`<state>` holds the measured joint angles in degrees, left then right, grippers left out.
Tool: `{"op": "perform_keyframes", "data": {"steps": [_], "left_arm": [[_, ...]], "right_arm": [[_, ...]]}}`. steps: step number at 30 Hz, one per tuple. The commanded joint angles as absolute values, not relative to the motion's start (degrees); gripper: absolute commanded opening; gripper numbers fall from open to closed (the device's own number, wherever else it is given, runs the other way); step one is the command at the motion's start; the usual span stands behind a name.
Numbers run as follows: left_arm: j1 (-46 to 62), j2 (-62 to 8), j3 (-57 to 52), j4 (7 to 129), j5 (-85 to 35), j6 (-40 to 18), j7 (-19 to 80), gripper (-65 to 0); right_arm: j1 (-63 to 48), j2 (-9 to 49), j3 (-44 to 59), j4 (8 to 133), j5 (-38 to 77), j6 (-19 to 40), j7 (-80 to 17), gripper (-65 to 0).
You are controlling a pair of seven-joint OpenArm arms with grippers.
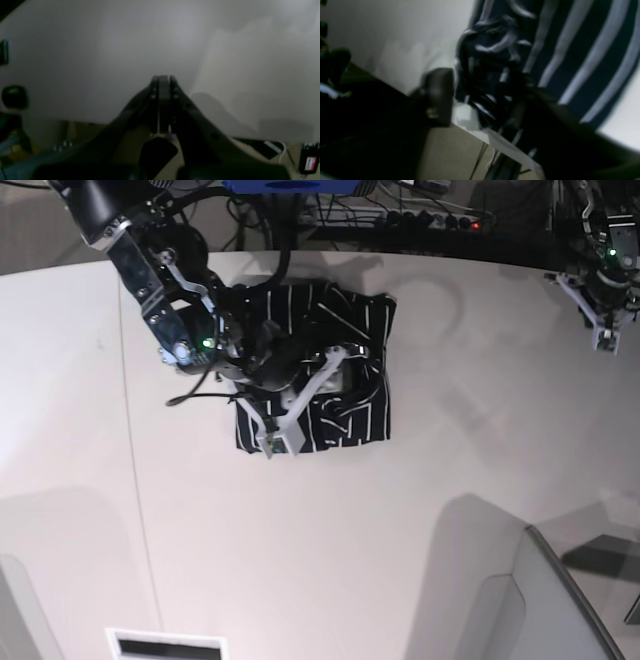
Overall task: Layout the t-shirt on the table in an organized manner, then fold the t-shirt properly
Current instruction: 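Press and smooth the folded shirt bundle with the right gripper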
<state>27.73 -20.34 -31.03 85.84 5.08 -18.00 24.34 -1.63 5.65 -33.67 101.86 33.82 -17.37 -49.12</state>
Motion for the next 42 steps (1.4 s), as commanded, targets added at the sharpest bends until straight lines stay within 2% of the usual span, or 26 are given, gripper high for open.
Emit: {"op": "perform_keyframes", "data": {"steps": [1, 3, 6, 8, 12, 18, 24, 32, 35, 37, 42], "left_arm": [[28.18, -20.97, -32.13, 85.67, 4.88, -17.27, 21.93, -65.0], [28.35, -20.79, -33.10, 84.00, 4.79, -17.27, 20.09, -65.0], [28.35, -20.62, -33.19, 83.30, 4.79, -17.27, 19.74, -65.0], [28.00, -19.65, -33.27, 83.38, 4.79, -17.27, 19.74, -65.0], [27.74, -19.03, -33.01, 83.47, 4.79, -17.27, 19.74, -65.0], [27.74, -18.15, -33.01, 83.47, 4.79, -17.27, 19.74, -65.0], [27.74, -18.07, -33.01, 83.47, 4.79, -17.27, 19.74, -65.0], [27.74, -18.07, -33.19, 83.38, 4.79, -17.27, 19.74, -65.0], [27.74, -18.07, -33.27, 83.38, 4.79, -17.27, 19.74, -65.0], [27.74, -18.07, -33.27, 83.12, 4.79, -17.27, 19.65, -65.0], [27.74, -18.15, -33.27, 83.03, 4.79, -17.27, 19.65, -65.0]], "right_arm": [[-0.84, 5.41, -32.04, 102.81, 34.51, -16.92, -48.04, -46.5], [-0.84, 5.49, -29.49, 101.76, 34.51, -16.92, -48.04, -65.0], [-0.31, 5.32, -27.21, 99.12, 34.59, -16.84, -48.04, -62.0], [0.31, 5.14, -26.86, 96.57, 34.59, -16.84, -48.04, -64.8], [0.84, 4.88, -27.21, 92.09, 34.77, -16.75, -45.58, -64.5], [2.15, 1.54, -27.21, 85.76, 34.68, -10.59, -45.14, -64.5], [6.46, -2.59, -27.38, 80.75, 34.59, -10.42, -45.05, -64.5], [14.20, -6.90, -33.01, 74.59, 34.68, -10.33, -44.79, -64.7], [14.29, -6.37, -35.12, 77.32, 34.68, -7.25, -45.14, -64.8], [13.05, -3.74, -35.30, 81.63, 34.68, -6.20, -46.11, -64.8], [9.27, 2.59, -34.95, 87.87, 34.68, -12.09, -52.88, -64.8]]}}
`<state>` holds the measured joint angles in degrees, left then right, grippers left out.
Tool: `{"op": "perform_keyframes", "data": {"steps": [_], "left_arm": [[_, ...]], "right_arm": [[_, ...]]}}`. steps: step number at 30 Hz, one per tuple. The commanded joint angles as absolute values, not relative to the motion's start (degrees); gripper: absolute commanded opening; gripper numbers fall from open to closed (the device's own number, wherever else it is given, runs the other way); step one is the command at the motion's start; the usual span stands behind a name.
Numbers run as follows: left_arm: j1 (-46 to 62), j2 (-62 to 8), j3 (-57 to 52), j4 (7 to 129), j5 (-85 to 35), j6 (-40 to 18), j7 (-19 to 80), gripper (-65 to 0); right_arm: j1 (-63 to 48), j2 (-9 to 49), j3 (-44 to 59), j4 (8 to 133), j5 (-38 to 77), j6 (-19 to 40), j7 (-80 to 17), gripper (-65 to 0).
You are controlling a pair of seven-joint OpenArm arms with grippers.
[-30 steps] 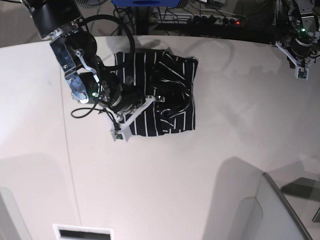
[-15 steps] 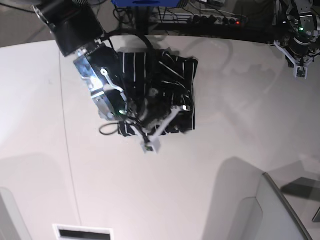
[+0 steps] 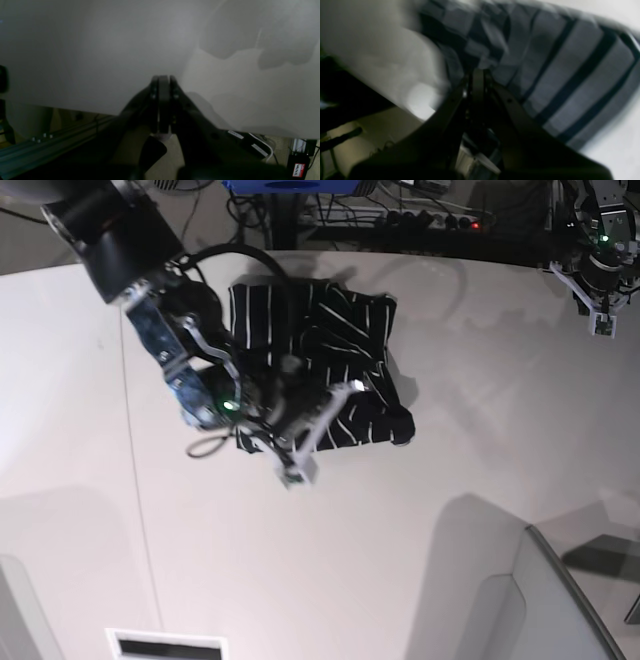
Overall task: Layout the t-shirt on the table in an organized manner, then fold the t-shirt properly
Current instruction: 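Press and smooth the folded shirt bundle with the right gripper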
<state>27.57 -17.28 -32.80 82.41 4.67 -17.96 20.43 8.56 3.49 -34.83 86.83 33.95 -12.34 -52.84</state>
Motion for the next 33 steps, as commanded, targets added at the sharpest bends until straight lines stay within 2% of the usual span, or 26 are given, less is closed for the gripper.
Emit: {"op": "perform_keyframes", "data": {"steps": [1, 12, 19, 25, 29, 33], "left_arm": [[27.74, -18.24, -33.27, 83.21, 4.79, -17.27, 19.65, -65.0], [26.95, -18.24, -33.01, 83.38, 4.79, -17.27, 19.65, -65.0], [26.95, -18.15, -32.92, 83.38, 4.79, -17.27, 19.65, -65.0], [26.86, -18.24, -32.92, 83.38, 4.79, -17.27, 19.65, -65.0], [26.77, -18.24, -32.92, 83.21, 4.79, -17.27, 19.65, -65.0], [25.63, -18.24, -32.92, 83.03, 5.41, -17.27, 19.65, -65.0]], "right_arm": [[8.13, 3.30, -34.95, 87.78, 34.68, -12.09, -52.88, -64.8], [4.26, 5.23, -35.38, 87.43, 34.68, -11.91, -53.67, -64.8], [4.18, 2.15, -35.38, 87.52, 34.68, -4.18, -58.86, -64.8], [4.44, -0.40, -35.56, 86.90, 34.51, -1.10, -61.49, -64.7], [6.73, -0.66, -40.75, 84.53, 34.86, -0.84, -62.64, -64.5], [10.24, -0.57, -48.92, 84.79, 38.37, 2.86, -65.45, -64.8]]}}
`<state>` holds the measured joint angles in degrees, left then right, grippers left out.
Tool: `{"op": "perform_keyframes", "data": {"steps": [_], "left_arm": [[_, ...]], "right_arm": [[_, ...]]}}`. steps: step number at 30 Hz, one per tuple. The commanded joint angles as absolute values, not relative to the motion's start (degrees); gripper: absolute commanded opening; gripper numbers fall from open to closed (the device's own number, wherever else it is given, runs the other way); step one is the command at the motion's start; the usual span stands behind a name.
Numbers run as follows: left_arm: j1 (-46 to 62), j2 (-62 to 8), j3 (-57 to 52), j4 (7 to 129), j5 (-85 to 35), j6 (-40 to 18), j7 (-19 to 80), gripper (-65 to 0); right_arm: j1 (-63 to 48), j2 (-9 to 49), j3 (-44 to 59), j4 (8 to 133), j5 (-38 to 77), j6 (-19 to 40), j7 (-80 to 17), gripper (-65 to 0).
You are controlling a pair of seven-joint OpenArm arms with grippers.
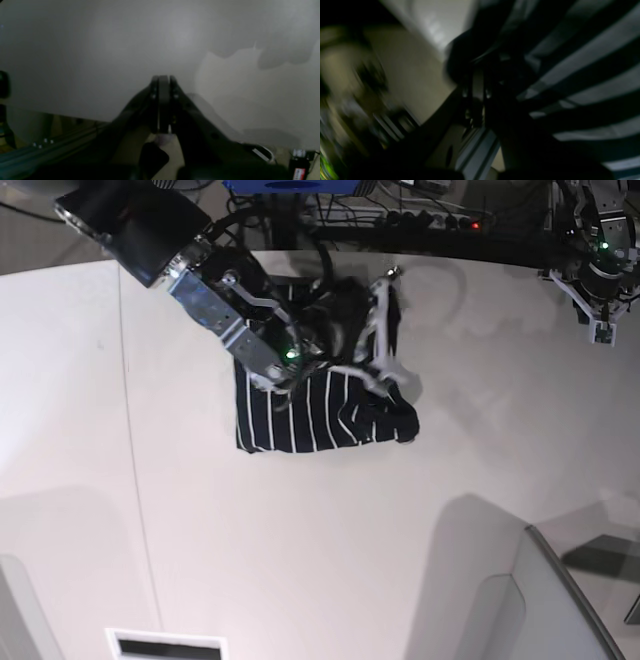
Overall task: Layout the t-shirt on the table in an organized manner, then fold the t-shirt properly
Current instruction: 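Press and smooth the folded shirt bundle with the right gripper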
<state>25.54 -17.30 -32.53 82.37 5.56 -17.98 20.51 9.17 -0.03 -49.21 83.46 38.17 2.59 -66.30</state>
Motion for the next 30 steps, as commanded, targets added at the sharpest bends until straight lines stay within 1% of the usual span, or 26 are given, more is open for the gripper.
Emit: {"op": "perform_keyframes", "data": {"steps": [1, 3, 5, 7, 8, 10, 16, 20, 25, 30], "left_arm": [[25.63, -18.24, -33.01, 83.12, 5.41, -17.27, 19.65, -65.0], [25.63, -18.33, -33.19, 83.38, 5.41, -17.27, 19.65, -65.0], [25.63, -18.33, -33.27, 83.38, 5.41, -17.27, 19.65, -65.0], [25.71, -18.59, -33.27, 83.38, 5.41, -17.27, 19.65, -65.0], [25.80, -18.95, -33.27, 83.21, 5.41, -17.27, 19.65, -65.0], [25.98, -19.03, -33.27, 83.03, 4.97, -17.27, 19.65, -65.0], [25.71, -19.03, -33.19, 83.30, 5.41, -17.27, 19.65, -65.0], [25.63, -19.03, -33.01, 83.30, 5.41, -17.27, 19.65, -65.0], [25.63, -19.03, -33.01, 83.30, 5.23, -17.27, 19.65, -65.0], [25.54, -19.03, -32.92, 83.03, 4.97, -17.27, 19.65, -65.0]], "right_arm": [[10.86, -0.48, -49.36, 86.11, 38.81, 2.59, -66.59, -64.8], [10.86, -0.13, -49.01, 89.63, 38.64, 0.48, -67.03, -64.7], [10.68, 1.89, -45.76, 92.18, 38.99, -3.30, -66.51, -64.7], [9.89, 2.68, -42.24, 92.97, 38.81, -6.37, -65.89, -64.7], [9.80, 3.30, -41.01, 92.35, 38.73, -6.81, -65.89, -64.7], [9.71, 3.91, -40.13, 90.33, 38.73, -6.81, -65.71, -64.7], [9.54, 3.30, -40.84, 83.30, 38.90, -6.73, -61.58, -64.7], [9.80, 1.71, -47.34, 82.33, 38.90, -6.73, -61.41, -64.5], [10.95, -1.89, -49.27, 74.42, 38.55, -6.73, -60.09, -64.7], [14.46, -3.74, -56.04, 69.05, 39.08, -6.73, -58.24, -64.7]]}}
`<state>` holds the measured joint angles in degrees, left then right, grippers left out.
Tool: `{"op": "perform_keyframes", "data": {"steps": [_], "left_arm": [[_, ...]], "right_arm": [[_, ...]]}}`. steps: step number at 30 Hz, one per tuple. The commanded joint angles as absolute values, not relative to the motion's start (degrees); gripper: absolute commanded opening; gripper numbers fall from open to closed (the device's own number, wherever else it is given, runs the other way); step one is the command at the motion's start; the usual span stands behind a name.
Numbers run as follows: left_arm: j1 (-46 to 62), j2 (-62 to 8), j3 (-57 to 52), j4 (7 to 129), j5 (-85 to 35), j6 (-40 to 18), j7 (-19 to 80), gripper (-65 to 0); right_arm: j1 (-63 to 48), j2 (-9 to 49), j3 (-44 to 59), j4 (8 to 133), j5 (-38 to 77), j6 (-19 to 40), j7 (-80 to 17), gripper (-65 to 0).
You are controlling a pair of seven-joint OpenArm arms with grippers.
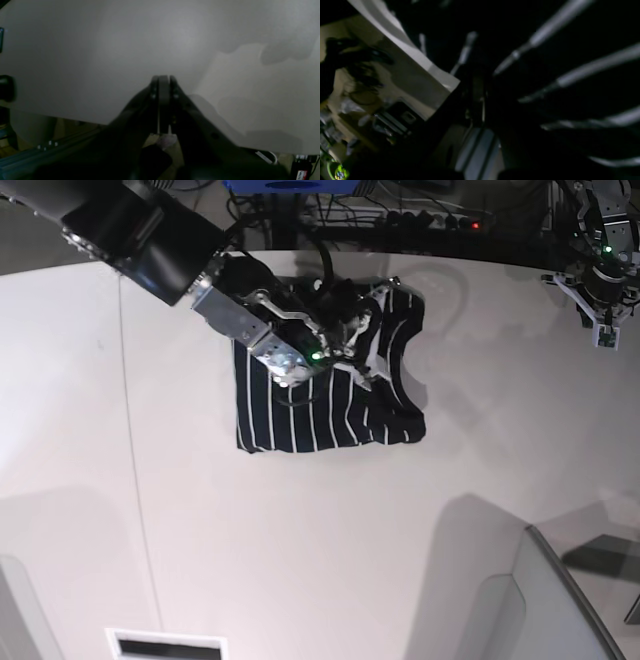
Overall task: Layout the t-shirt on the table in an organized manner, then fold the t-shirt properly
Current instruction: 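Press and smooth the folded shirt bundle with the right gripper, then drag the right gripper across the shirt's hem edge, then withdraw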
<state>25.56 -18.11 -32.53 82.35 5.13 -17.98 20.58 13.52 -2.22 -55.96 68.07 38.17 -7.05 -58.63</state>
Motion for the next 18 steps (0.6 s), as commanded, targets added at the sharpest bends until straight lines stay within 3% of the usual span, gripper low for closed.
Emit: {"op": "perform_keyframes", "data": {"steps": [1, 5, 9, 12, 18], "left_arm": [[25.54, -19.03, -32.92, 83.03, 4.97, -17.27, 19.65, -65.0], [25.01, -19.12, -33.19, 82.95, 5.32, -17.27, 19.65, -65.0], [25.10, -19.12, -33.27, 83.03, 5.32, -17.27, 19.65, -65.0], [25.27, -19.12, -33.27, 83.30, 5.14, -17.27, 19.65, -65.0], [24.92, -19.12, -32.92, 83.38, 4.97, -17.27, 19.65, -65.0]], "right_arm": [[14.90, -4.09, -56.40, 68.88, 38.90, -6.73, -58.59, -64.7], [16.04, -3.82, -55.08, 75.12, 38.99, -7.25, -62.11, -64.7], [16.40, -3.30, -45.14, 82.33, 38.64, -7.25, -65.71, -64.7], [19.38, -3.12, -39.08, 81.71, 38.64, -6.81, -63.34, -64.7], [23.69, -3.74, -38.20, 72.22, 38.99, -6.81, -57.19, -64.7]]}}
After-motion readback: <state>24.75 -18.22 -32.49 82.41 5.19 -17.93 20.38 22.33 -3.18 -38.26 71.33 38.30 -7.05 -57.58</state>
